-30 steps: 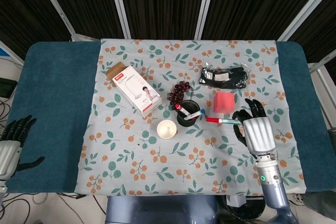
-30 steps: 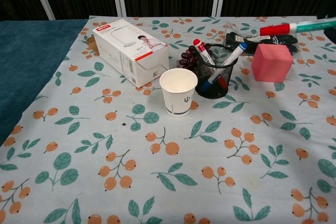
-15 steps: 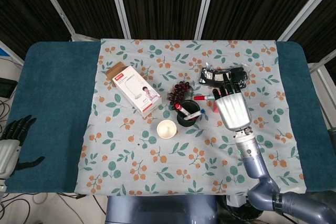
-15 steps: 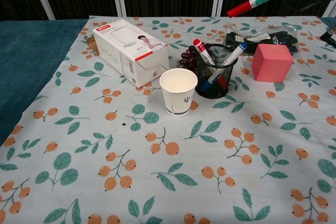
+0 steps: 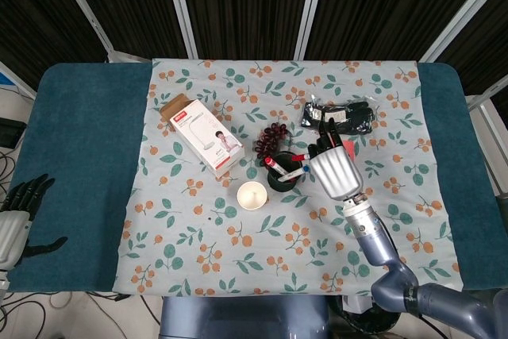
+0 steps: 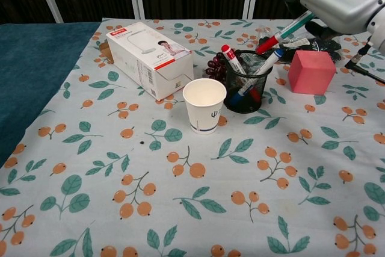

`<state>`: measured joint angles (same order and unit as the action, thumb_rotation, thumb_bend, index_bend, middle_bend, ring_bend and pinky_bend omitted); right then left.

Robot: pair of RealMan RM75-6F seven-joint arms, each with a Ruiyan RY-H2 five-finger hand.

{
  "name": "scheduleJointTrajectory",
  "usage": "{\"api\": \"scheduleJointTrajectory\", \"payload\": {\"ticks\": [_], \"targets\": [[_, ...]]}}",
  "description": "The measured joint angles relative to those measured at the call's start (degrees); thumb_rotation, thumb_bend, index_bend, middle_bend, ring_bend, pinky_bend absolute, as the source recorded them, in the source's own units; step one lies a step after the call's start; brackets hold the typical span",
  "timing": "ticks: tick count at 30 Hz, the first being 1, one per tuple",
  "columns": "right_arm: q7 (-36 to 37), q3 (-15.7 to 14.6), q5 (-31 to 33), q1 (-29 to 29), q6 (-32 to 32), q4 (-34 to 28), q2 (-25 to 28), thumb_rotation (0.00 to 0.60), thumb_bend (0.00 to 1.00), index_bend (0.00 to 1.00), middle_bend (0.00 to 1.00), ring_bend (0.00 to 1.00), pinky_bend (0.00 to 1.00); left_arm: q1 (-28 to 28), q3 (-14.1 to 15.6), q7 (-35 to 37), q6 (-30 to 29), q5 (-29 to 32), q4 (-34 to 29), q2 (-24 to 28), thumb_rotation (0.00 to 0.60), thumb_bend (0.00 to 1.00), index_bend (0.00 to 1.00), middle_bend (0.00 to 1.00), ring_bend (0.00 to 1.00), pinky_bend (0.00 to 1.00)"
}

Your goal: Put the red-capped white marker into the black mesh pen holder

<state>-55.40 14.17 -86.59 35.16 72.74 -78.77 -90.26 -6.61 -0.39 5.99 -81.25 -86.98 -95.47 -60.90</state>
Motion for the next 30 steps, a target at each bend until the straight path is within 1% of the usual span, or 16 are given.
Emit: {"api": "scheduleJointTrajectory", "payload": {"ticks": [4,13,16,18,22,24,27,30], "targets": [[0.47,-1.05,0.01,-0.20,0.36,0.88,-1.06,0.600,0.52,0.62,0.52,0.19,0.17,0.04,0.04,0.08,-0.15,-0.12,-0.02,0.03,0.600,0.02,0.00,0.00,0.00,0.00],[0.19,-2.07,0.09,0.30,0.29,2.57,-2.94,0.600,0.51,0.62,0.51,0.19,0.17,0.00,0.04,0.17,-0.05,-0.04,-0.09,0.04,0.600,0.03,0.00,0.00,0.00,0.00],[-0.29,-2.20,0.16,0.69,0.08,3.83,-3.72,0.600,0.49,0.62,0.48,0.19,0.17,-0.01,0.00,0.19,-0.02,0.09,-0.16,0.08,0.600,0.03,0.00,0.00,0.00,0.00],[-0.80,-2.15,0.54,1.06,-0.22,4.78,-4.45,0.600,0.45,0.59,0.44,0.18,0.17,-0.01,-0.12,0.28,-0.02,0.33,-0.20,0.08,0.600,0.03,0.00,0.00,0.00,0.00],[-1.30,-2.27,0.62,1.76,-0.50,5.83,-5.47,0.600,0.37,0.44,0.31,0.17,0.17,-0.07,-0.22,0.33,0.07,0.51,-0.24,0.07,0.600,0.03,0.00,0.00,0.00,0.00],[-1.45,-2.48,0.36,1.98,-0.43,6.26,-5.92,0.600,0.33,0.31,0.23,0.14,0.17,-0.10,-0.21,0.25,0.12,0.48,-0.25,0.05,0.600,0.03,0.00,0.00,0.00,0.00],[-1.81,-2.72,0.04,2.20,-0.17,6.77,-6.55,0.600,0.27,0.17,0.15,0.11,0.17,-0.09,-0.27,0.28,0.07,0.60,-0.29,0.04,0.600,0.03,0.00,0.00,0.00,0.00],[-2.36,-2.75,-0.02,2.28,0.38,7.06,-7.14,0.600,0.24,0.11,0.12,0.10,0.17,-0.09,-0.33,0.51,0.09,0.73,-0.32,0.09,0.600,0.03,0.00,0.00,0.00,0.00]]}}
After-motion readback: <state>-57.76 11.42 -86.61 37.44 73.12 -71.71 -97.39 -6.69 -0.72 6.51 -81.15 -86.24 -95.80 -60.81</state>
